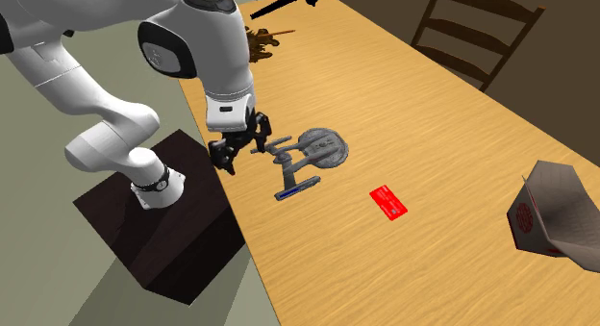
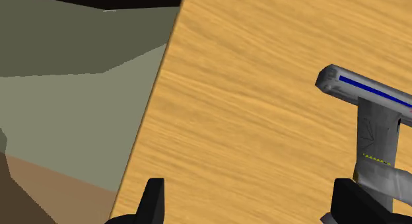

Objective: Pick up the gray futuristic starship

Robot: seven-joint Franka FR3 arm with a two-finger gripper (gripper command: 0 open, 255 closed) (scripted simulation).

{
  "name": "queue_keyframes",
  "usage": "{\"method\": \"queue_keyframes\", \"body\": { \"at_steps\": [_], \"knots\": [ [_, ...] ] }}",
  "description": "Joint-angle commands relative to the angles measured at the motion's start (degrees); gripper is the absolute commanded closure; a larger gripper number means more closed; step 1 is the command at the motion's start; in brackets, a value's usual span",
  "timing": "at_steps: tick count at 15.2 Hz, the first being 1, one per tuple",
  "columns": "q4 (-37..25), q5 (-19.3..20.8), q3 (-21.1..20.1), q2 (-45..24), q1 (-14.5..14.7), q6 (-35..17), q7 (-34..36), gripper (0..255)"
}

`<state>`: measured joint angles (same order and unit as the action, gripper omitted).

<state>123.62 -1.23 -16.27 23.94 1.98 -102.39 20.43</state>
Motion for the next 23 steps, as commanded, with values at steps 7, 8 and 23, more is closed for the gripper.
{"method": "queue_keyframes", "body": {
  "at_steps": [7, 8, 23],
  "knots": [
    [-12.0, 2.7, -6.0, -13.8, 0.3, -2.4, 10.1, 0],
    [-11.2, 2.7, -6.0, -13.9, 0.4, -3.2, 10.2, 0],
    [-7.2, 2.8, -6.2, -14.1, 0.4, -7.5, 10.6, 255]
  ]
}}
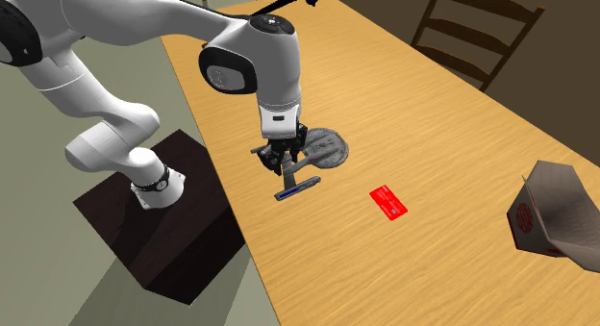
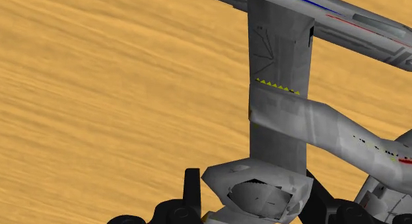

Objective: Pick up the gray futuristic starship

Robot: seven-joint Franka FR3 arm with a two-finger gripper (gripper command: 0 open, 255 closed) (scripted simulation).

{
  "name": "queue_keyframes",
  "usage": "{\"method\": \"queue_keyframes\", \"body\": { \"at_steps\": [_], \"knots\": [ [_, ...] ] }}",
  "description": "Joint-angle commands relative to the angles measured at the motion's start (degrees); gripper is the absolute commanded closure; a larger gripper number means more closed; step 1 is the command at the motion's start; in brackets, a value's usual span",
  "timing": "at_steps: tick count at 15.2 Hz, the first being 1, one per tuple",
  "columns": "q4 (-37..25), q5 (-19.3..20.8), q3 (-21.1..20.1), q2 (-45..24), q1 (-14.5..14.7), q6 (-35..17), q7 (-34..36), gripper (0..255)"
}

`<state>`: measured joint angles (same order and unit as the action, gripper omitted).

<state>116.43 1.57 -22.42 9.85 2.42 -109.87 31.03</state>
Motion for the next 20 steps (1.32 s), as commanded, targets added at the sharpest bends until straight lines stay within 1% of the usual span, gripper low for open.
{"method": "queue_keyframes", "body": {
  "at_steps": [1, 3, 18, 20],
  "knots": [
    [0.0, 0.0, 0.0, 0.0, 0.0, 0.0, 0.0, 255],
    [0.0, 0.0, 0.0, -0.1, 0.0, 0.0, 0.0, 255],
    [-11.8, 0.0, 0.3, -0.2, -0.2, 11.6, -0.8, 255],
    [-11.9, 0.0, 0.3, -0.2, -0.2, 11.7, -0.8, 255]
  ]
}}
